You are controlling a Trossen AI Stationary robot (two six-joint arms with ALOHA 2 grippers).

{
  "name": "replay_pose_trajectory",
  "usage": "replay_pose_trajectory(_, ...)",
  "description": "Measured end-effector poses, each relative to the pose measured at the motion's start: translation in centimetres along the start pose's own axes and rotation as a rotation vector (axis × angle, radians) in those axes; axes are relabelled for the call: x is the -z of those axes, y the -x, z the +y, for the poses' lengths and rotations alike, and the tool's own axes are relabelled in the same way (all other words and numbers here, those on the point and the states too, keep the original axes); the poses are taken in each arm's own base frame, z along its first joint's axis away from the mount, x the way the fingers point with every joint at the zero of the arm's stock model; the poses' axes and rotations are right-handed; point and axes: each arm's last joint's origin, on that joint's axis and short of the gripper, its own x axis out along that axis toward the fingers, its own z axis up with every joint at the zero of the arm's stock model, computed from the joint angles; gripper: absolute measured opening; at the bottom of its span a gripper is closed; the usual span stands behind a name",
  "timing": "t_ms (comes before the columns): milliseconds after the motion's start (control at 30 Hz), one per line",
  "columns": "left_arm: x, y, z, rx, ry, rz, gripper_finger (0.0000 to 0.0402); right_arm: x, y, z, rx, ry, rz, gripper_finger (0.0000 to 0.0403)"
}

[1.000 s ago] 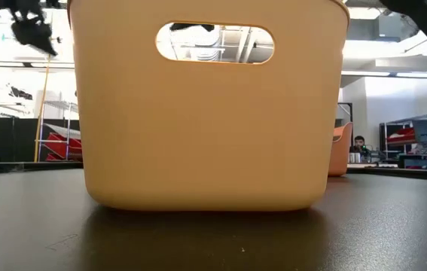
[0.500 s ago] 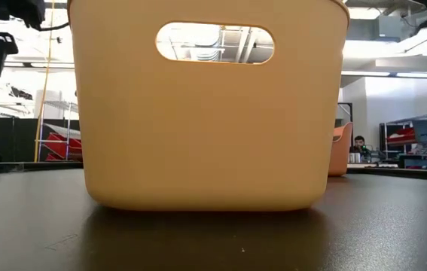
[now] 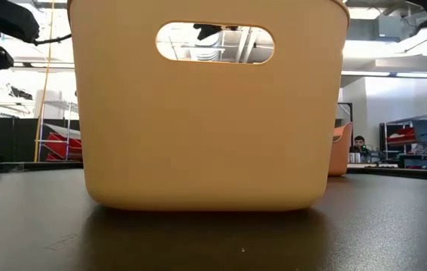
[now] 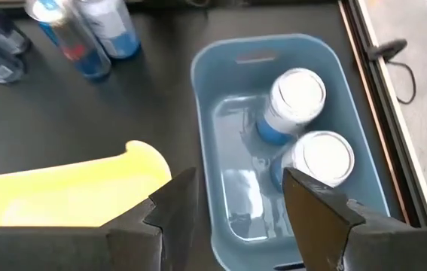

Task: Sort soda cans
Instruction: Put the left blue-white soda can into blue bin

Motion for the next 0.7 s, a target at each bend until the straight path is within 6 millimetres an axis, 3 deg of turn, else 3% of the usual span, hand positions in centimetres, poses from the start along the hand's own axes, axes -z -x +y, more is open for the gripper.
replay_pose_trajectory(200, 0.1, -0.3, -0.7, 0.025, -0.034, 0.008, 0.0384, 1.1, -2.1, -0.9, 0.013, -0.03, 0.034, 0.0209)
replay_pose_trajectory(700, 0.2, -0.4, -1.0, -0.002, -0.088, -0.007, 0.0384, 1.3, -3.3, -1.3, 0.018, -0.056, 0.014, 0.0209)
